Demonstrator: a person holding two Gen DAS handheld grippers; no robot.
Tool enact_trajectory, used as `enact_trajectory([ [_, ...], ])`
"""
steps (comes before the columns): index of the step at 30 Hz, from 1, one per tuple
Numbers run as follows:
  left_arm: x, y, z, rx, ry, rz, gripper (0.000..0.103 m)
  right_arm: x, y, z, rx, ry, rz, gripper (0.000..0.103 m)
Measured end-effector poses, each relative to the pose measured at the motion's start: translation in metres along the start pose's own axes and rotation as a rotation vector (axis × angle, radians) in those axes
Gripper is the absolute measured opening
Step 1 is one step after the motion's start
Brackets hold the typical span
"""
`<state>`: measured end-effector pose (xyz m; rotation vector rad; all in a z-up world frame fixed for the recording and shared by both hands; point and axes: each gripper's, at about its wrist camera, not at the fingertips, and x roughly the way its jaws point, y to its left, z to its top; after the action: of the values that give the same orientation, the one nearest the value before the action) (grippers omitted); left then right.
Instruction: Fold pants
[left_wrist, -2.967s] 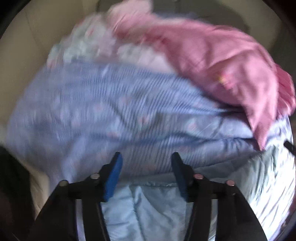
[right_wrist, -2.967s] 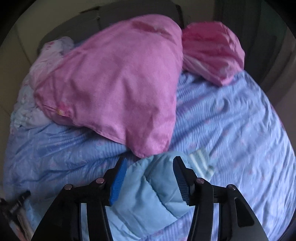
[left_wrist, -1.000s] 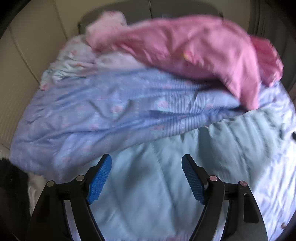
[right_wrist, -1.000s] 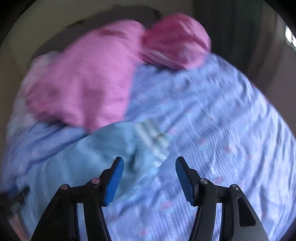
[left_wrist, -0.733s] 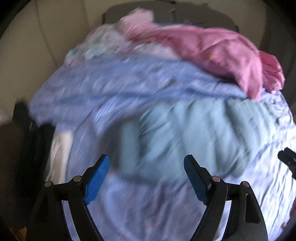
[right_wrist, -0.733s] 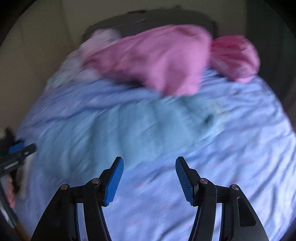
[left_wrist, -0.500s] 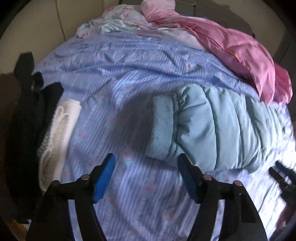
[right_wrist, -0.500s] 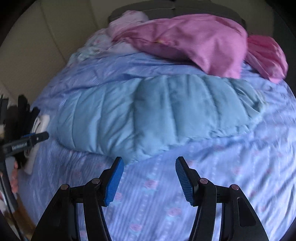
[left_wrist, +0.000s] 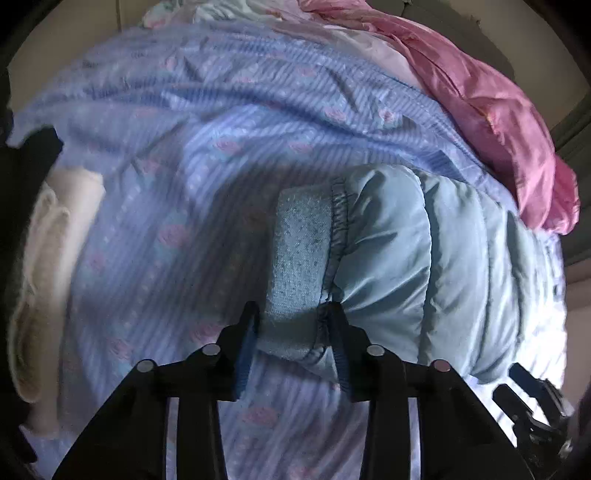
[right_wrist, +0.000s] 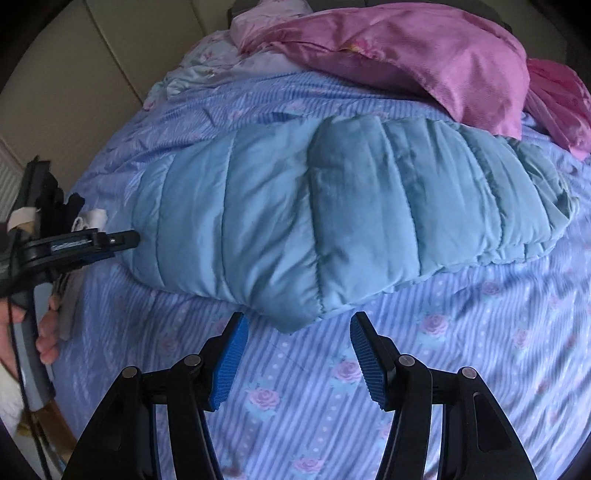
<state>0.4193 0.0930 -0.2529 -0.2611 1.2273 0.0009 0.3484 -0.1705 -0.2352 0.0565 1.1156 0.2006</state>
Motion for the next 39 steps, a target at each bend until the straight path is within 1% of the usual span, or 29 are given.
enact_trajectory([
  [3,-0.007,-0.010,0.008,0.065,-0.051,0.088,0.033,0.004,0.007,0.004,-0.050,0.003,-0.003,0.058],
  [4,-0.008,-0.013,0.011,0.086,-0.060,0.104,0.033,0.004,0.008,0.005,-0.061,0.003,0.003,0.058],
  [7,-0.006,-0.013,0.018,0.116,-0.062,0.105,0.033,0.010,0.012,0.008,-0.109,0.018,0.016,0.055],
  [9,-0.003,-0.012,0.018,0.126,-0.053,0.107,0.033,0.019,0.016,0.009,-0.131,0.037,0.020,0.050],
  [13,0.002,-0.009,0.016,0.114,-0.043,0.112,0.033,0.030,0.022,0.013,-0.159,0.034,-0.001,0.049],
  [14,0.002,-0.009,0.015,0.113,-0.041,0.112,0.033,0.031,0.023,0.013,-0.168,0.022,-0.005,0.047],
  [15,0.004,-0.010,0.015,0.118,-0.040,0.117,0.033,0.034,0.024,0.012,-0.174,0.019,-0.013,0.041],
  [16,0.005,-0.011,0.013,0.125,-0.040,0.126,0.033,0.035,0.023,0.012,-0.174,0.018,-0.012,0.037],
  [17,0.006,-0.013,0.013,0.132,-0.041,0.133,0.033,0.036,0.021,0.011,-0.167,0.023,-0.001,0.025],
  [18,0.008,-0.014,0.012,0.143,-0.041,0.145,0.034,0.037,0.020,0.010,-0.159,0.031,0.014,0.010],
  [19,0.010,-0.016,0.011,0.153,-0.040,0.155,0.034,0.038,0.018,0.008,-0.147,0.043,0.027,0.008],
  [22,0.011,-0.020,0.010,0.179,-0.039,0.183,0.037,0.039,0.015,0.002,-0.123,0.064,0.019,0.006],
  [23,0.010,-0.022,0.011,0.194,-0.041,0.199,0.042,0.039,0.012,0.000,-0.113,0.074,0.022,0.006],
  [24,0.006,-0.025,0.010,0.212,-0.047,0.236,0.053,0.038,0.009,-0.001,-0.095,0.088,0.029,0.006],
  [25,-0.002,-0.027,0.009,0.229,-0.064,0.290,0.059,0.035,0.005,-0.003,-0.077,0.098,0.030,0.007],
  [26,-0.012,-0.030,0.007,0.244,-0.101,0.342,0.063,0.028,0.000,-0.004,-0.051,0.098,0.024,0.010],
  [28,-0.035,-0.042,0.000,0.306,-0.200,0.461,0.063,0.004,-0.014,-0.005,-0.003,0.053,0.004,0.026],
  [29,-0.046,-0.050,-0.003,0.342,-0.246,0.480,0.063,-0.008,-0.021,-0.006,0.026,0.025,-0.011,0.049],
  [30,-0.057,-0.060,-0.006,0.373,-0.282,0.466,0.063,-0.027,-0.036,-0.007,0.080,-0.033,-0.037,0.066],
  [31,-0.069,-0.073,-0.008,0.400,-0.310,0.420,0.063,-0.040,-0.046,-0.007,0.118,-0.076,-0.052,0.070],
  [33,-0.082,-0.096,-0.012,0.429,-0.336,0.328,0.063,-0.069,-0.081,-0.005,0.216,-0.178,-0.092,0.075],
  [34,-0.087,-0.113,-0.014,0.446,-0.346,0.265,0.063,-0.076,-0.097,-0.003,0.254,-0.204,-0.104,0.076],
  [36,-0.088,-0.141,-0.016,0.465,-0.351,0.175,0.062,-0.085,-0.131,0.004,0.340,-0.249,-0.108,0.081],
  [37,-0.085,-0.156,-0.016,0.470,-0.346,0.128,0.059,-0.086,-0.151,0.009,0.394,-0.268,-0.110,0.082],
  [38,-0.081,-0.169,-0.015,0.476,-0.337,0.091,0.051,-0.085,-0.170,0.013,0.441,-0.280,-0.114,0.082],
  [39,-0.074,-0.185,-0.015,0.489,-0.318,0.046,0.040,-0.082,-0.188,0.019,0.485,-0.295,-0.114,0.083],
])
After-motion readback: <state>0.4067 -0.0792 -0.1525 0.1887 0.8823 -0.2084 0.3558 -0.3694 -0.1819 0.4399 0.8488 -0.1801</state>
